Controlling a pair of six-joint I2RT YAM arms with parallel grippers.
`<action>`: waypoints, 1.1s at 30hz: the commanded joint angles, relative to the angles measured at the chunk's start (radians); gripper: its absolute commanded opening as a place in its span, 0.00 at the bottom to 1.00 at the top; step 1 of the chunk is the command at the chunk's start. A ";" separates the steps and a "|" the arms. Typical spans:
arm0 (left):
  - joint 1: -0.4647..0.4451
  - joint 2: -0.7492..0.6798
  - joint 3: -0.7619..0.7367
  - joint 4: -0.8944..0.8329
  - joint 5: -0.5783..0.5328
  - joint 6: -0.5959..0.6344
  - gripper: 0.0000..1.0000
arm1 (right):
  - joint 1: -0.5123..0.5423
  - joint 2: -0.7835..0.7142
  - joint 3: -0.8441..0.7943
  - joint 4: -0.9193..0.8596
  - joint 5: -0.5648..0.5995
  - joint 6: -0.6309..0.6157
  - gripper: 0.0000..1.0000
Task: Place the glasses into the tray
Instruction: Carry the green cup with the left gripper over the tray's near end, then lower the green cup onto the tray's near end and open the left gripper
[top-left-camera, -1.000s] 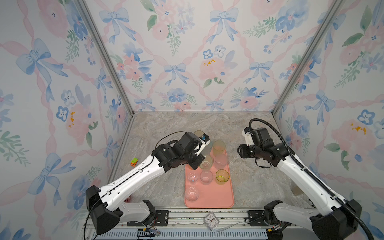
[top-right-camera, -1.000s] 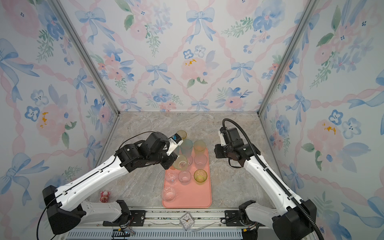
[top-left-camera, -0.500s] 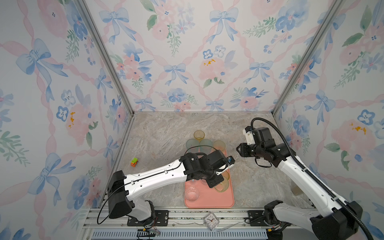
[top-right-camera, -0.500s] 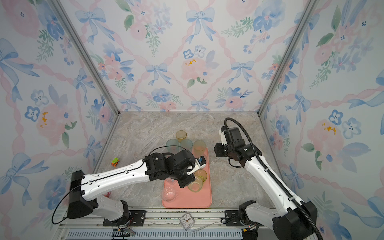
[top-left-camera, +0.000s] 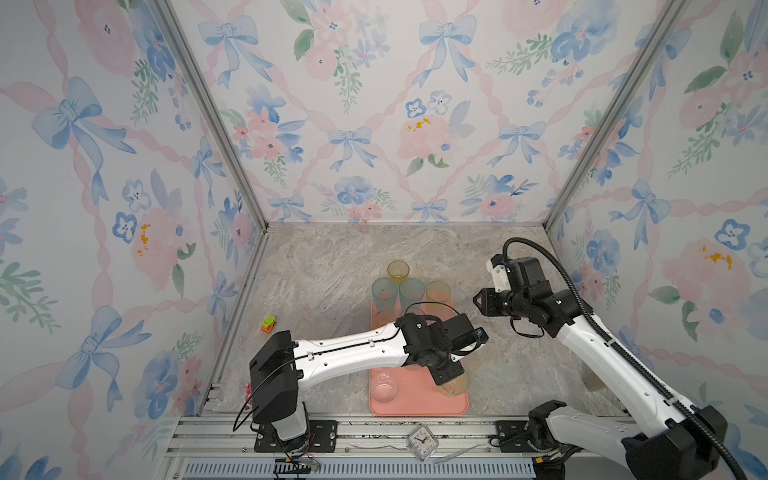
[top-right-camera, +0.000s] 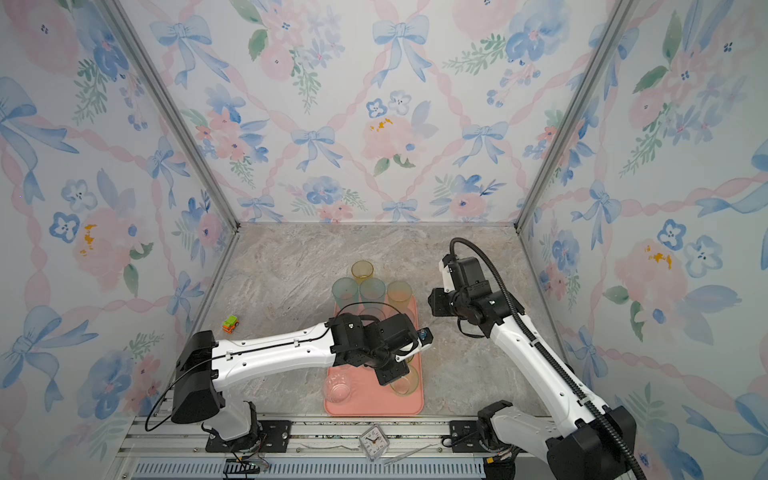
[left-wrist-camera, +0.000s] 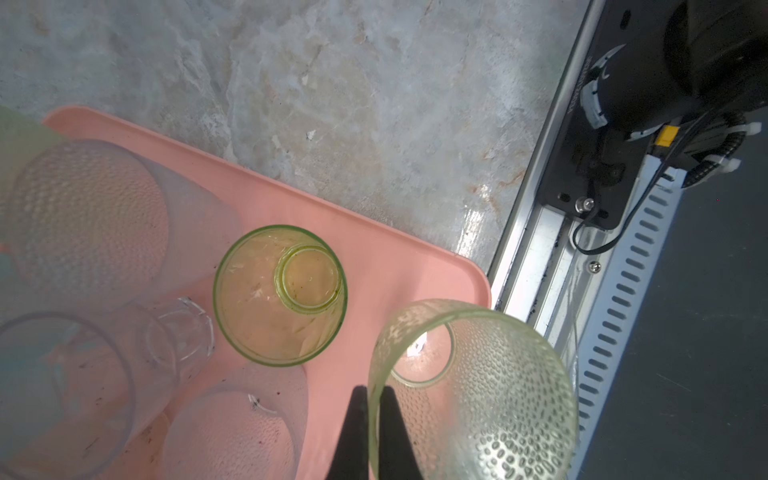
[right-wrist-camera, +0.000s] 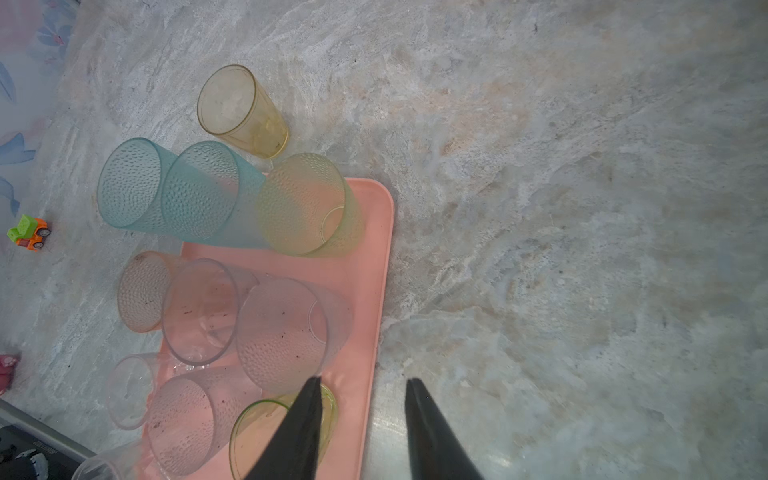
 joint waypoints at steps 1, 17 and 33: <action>-0.003 -0.002 -0.032 0.069 0.020 -0.032 0.00 | -0.009 -0.020 -0.016 0.005 -0.013 0.004 0.37; -0.008 0.057 -0.112 0.158 0.021 -0.076 0.00 | -0.010 -0.011 -0.031 0.016 -0.022 0.001 0.37; -0.008 0.084 -0.123 0.173 0.007 -0.073 0.01 | -0.011 0.005 -0.027 0.018 -0.031 -0.006 0.37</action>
